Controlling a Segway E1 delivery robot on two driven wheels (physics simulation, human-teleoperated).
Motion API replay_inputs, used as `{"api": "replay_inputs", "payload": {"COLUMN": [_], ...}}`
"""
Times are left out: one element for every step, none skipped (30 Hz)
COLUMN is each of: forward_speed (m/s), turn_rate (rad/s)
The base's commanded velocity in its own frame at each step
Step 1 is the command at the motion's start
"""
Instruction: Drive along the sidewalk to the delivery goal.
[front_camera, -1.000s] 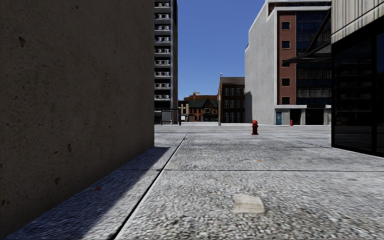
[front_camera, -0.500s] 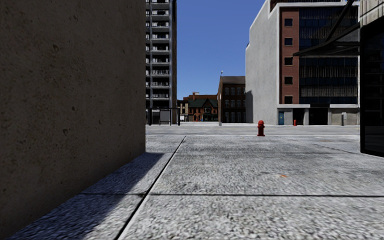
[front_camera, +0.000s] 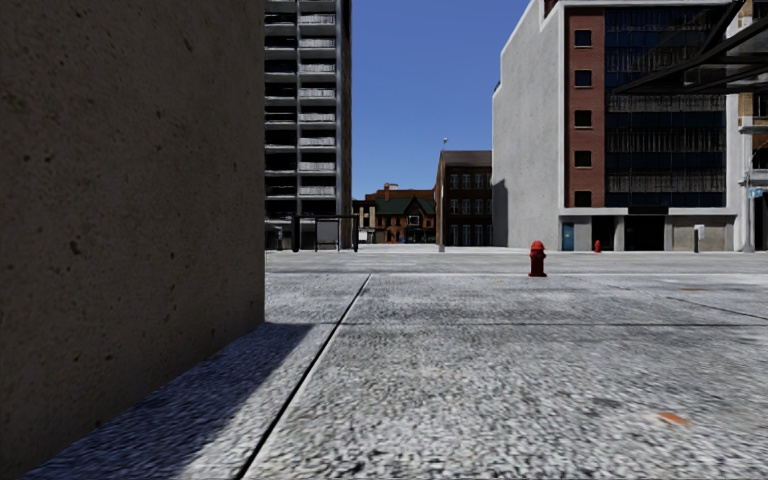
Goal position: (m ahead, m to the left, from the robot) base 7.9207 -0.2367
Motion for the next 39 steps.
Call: {"api": "replay_inputs", "payload": {"forward_speed": [2.00, 2.00, 2.00, 2.00, 2.00, 2.00, 2.00, 2.00, 2.00, 2.00, 2.00, 2.00, 2.00, 2.00, 2.00, 2.00, 2.00, 2.00, 2.00, 2.00, 2.00, 2.00, 2.00, 2.00, 2.00, 2.00, 2.00, 2.00, 2.00, 2.00, 2.00, 2.00, 2.00, 2.00, 2.00, 2.00, 2.00, 2.00, 2.00], "turn_rate": [0.00, 0.00, 0.00, 0.00, 0.00, 0.00, 0.00, 0.00, 0.00, 0.00, 0.00, 0.00, 0.00, -0.01, -0.07, -0.11, -0.14, -0.16, -0.16, -0.16, -0.16, -0.09, 0.00, 0.00, 0.00, 0.00, 0.00, 0.00, 0.00, 0.00, 0.00, 0.00, 0.00, 0.00, 0.00, 0.00, 0.00, 0.00, 0.00]}}
